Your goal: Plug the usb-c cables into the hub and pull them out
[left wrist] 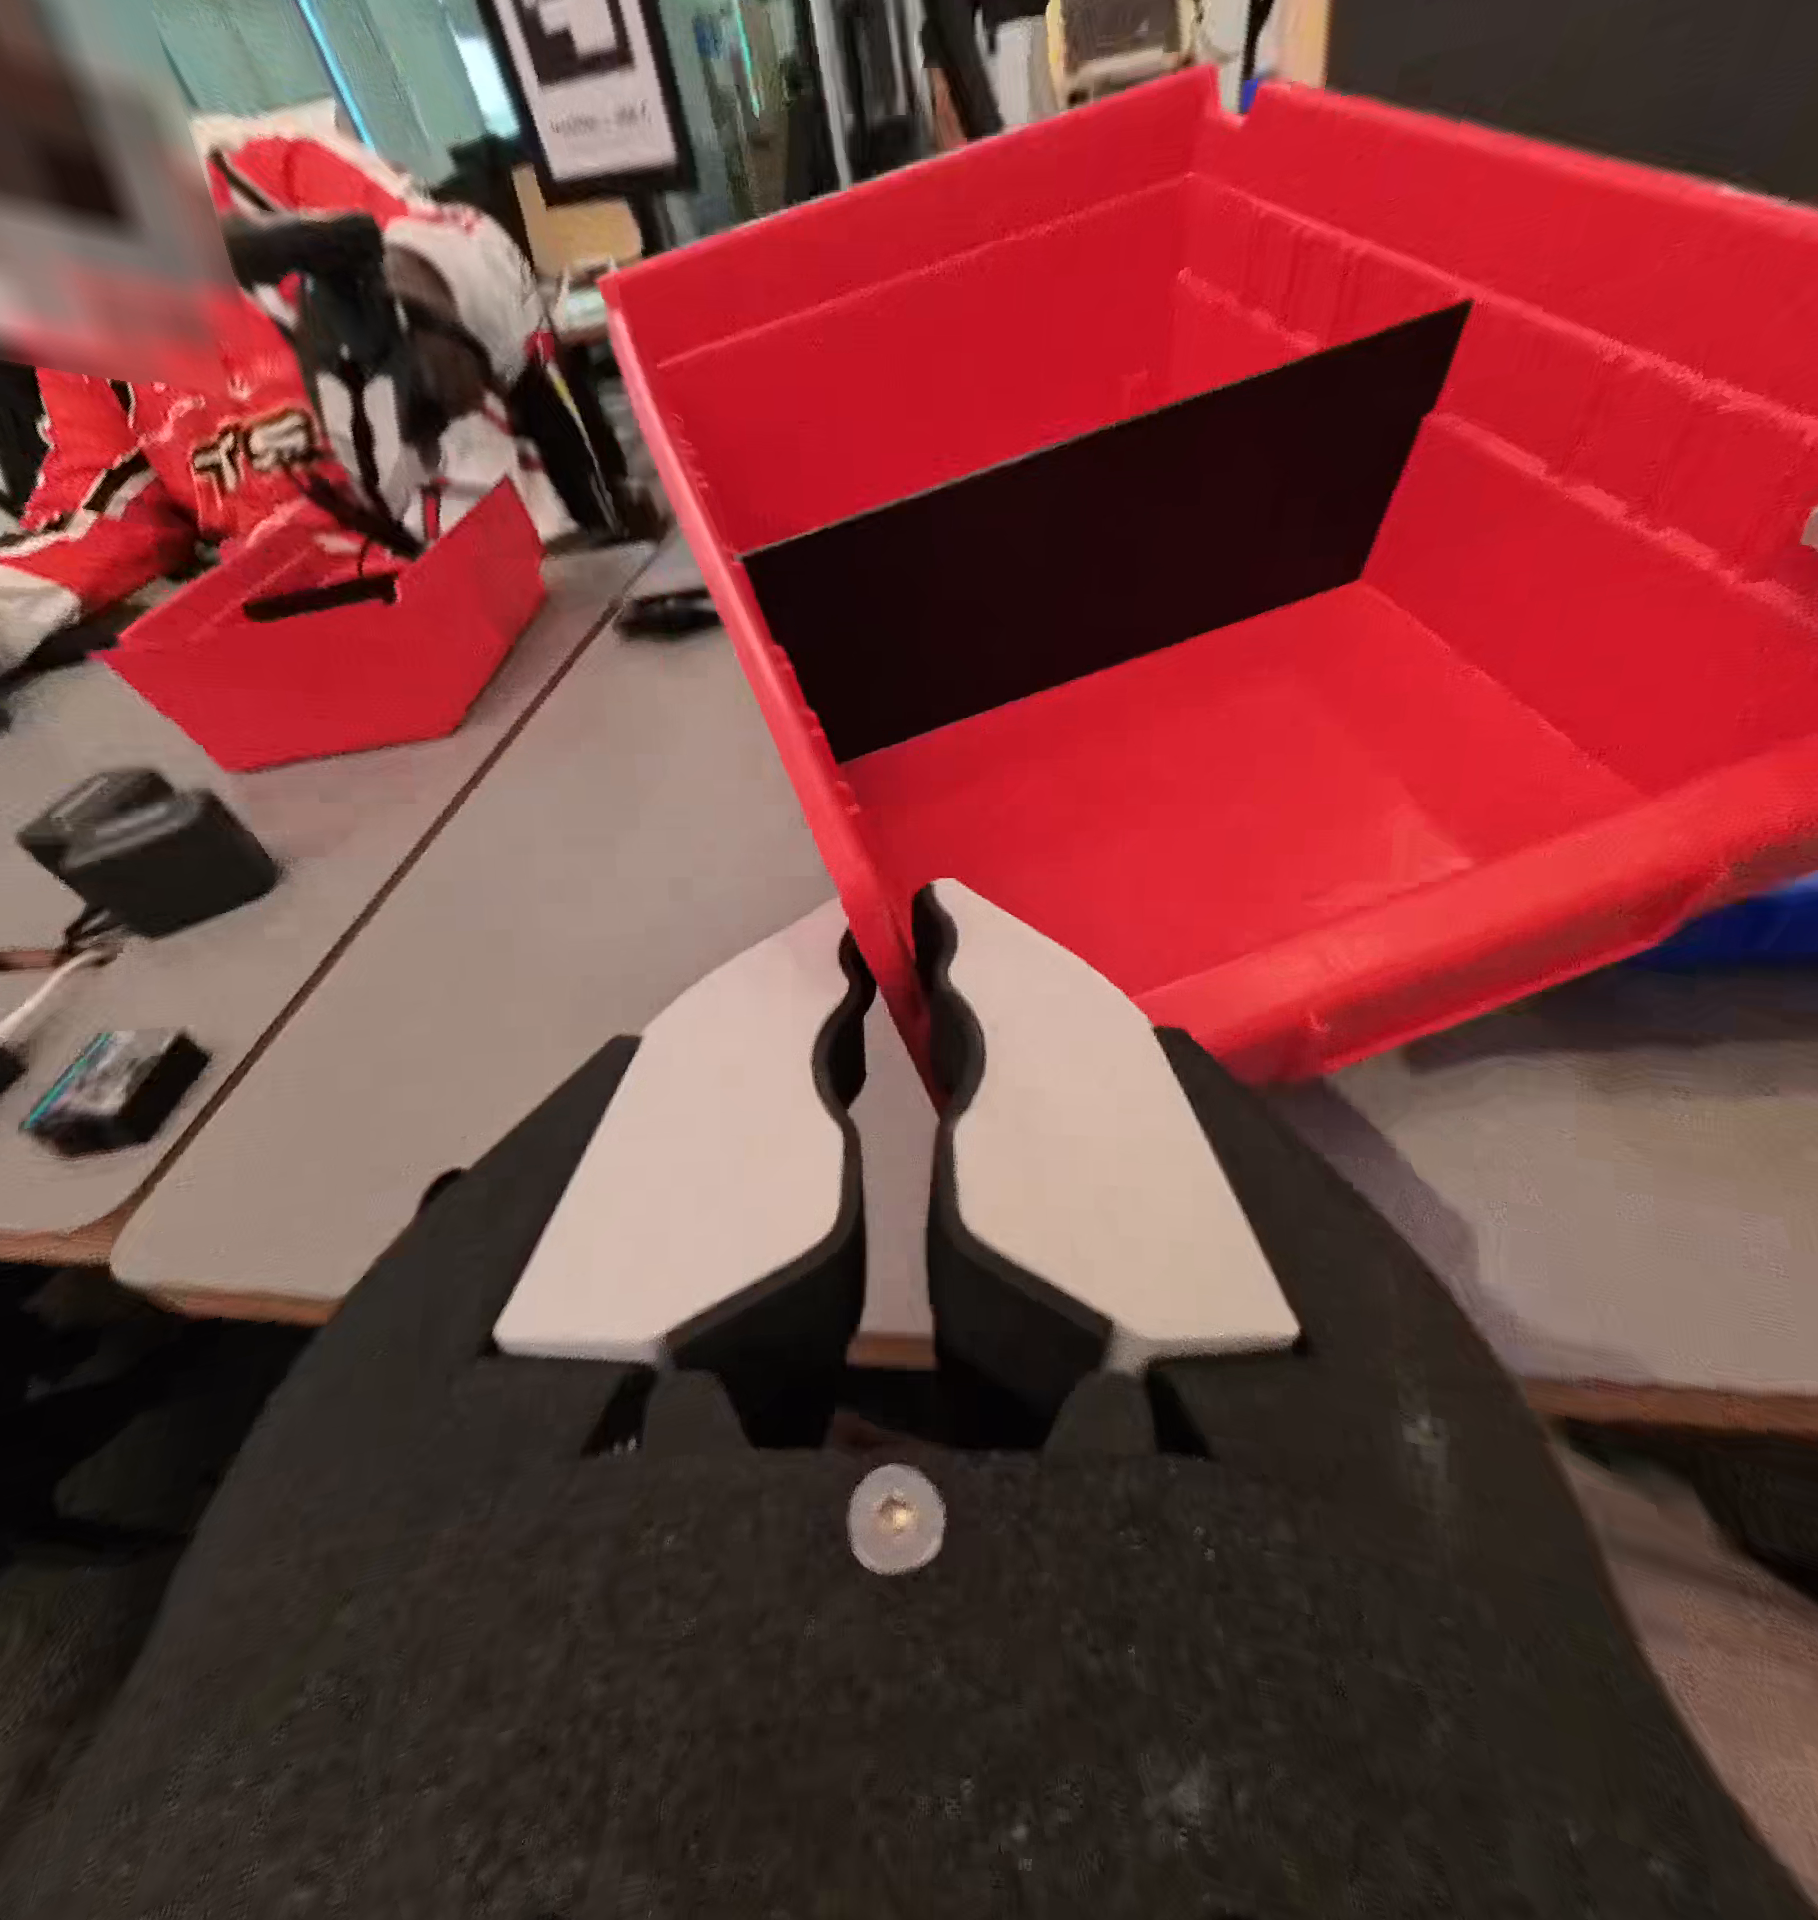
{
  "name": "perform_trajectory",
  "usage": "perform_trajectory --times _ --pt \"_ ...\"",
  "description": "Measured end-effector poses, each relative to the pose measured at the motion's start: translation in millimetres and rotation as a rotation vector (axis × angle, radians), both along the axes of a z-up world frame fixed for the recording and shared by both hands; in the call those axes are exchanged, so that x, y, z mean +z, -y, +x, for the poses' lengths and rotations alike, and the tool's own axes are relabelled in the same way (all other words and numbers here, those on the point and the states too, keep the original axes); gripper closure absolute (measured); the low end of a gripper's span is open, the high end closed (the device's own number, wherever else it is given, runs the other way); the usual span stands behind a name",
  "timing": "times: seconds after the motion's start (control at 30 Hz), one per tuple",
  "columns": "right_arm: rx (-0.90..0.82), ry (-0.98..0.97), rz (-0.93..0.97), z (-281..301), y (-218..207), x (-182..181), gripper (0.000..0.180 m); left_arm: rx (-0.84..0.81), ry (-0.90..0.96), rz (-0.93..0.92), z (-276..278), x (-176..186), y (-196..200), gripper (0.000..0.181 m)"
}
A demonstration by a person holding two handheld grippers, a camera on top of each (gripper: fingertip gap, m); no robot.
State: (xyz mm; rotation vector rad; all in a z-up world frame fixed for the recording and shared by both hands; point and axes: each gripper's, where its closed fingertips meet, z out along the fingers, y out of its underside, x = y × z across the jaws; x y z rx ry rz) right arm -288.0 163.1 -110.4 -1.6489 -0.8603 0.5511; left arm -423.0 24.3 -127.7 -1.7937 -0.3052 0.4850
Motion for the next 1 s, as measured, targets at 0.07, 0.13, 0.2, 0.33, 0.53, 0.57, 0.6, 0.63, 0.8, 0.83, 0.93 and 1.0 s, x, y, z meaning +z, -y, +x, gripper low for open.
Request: perform_trajectory --times 0.07,0.13,0.2,0.33,0.53,0.57,0.6,0.63,0.8,0.83,0.93,1.0 --pt "-0.045 -0.048 0.064 29.1 -19.3 41.8 0.175 -0.071 -0.004 0.079 19.3 36.0 -31.2 0.175" --pt "-0.113 -0.083 0.132 70.4 -42.9 75.1 0.175 -0.191 -0.041 0.107 50.7 64.3 -70.9 0.174" --pt "-0.178 -0.086 0.194 118.6 -68.8 95.7 0.175 -0.291 -0.069 0.101 90.4 80.1 -112.3 0.173" --pt "-0.318 -0.045 0.161 228.8 -139.0 99.1 0.176 -0.445 -0.047 0.085 194.2 88.2 -195.2 0.171" --pt "-0.463 0.092 -0.015 394.1 -227.3 42.8 0.176 -0.596 0.084 -0.002 354.4 43.1 -292.9 0.169" --pt "-0.476 0.099 -0.047 414.0 -236.9 27.9 0.176 -0.598 0.074 -0.023 373.3 30.7 -304.7 0.170" --pt "-0.487 0.100 -0.075 429.5 -245.1 12.1 0.176 -0.589 0.034 -0.040 387.3 18.3 -315.6 0.171" --pt "-0.499 0.101 -0.095 441.5 -251.6 -3.6 0.176 -0.577 0.006 -0.061 397.5 4.0 -325.4 0.172" --pt "-0.470 0.122 -0.163 464.1 -260.5 -60.2 0.175 -0.581 0.064 -0.133 416.1 -50.3 -346.2 0.174" --pt "-0.455 0.118 -0.175 464.5 -261.4 -68.4 0.174 -0.584 0.067 -0.141 416.6 -56.3 -346.7 0.174" --pt "-0.469 0.124 -0.183 468.5 -268.9 -90.7 0.175 -0.621 0.093 -0.160 423.4 -72.7 -345.1 0.170" --pt "-0.470 0.121 -0.163 468.5 -271.7 -96.6 0.175 -0.629 0.101 -0.171 424.8 -83.1 -343.8 0.169"
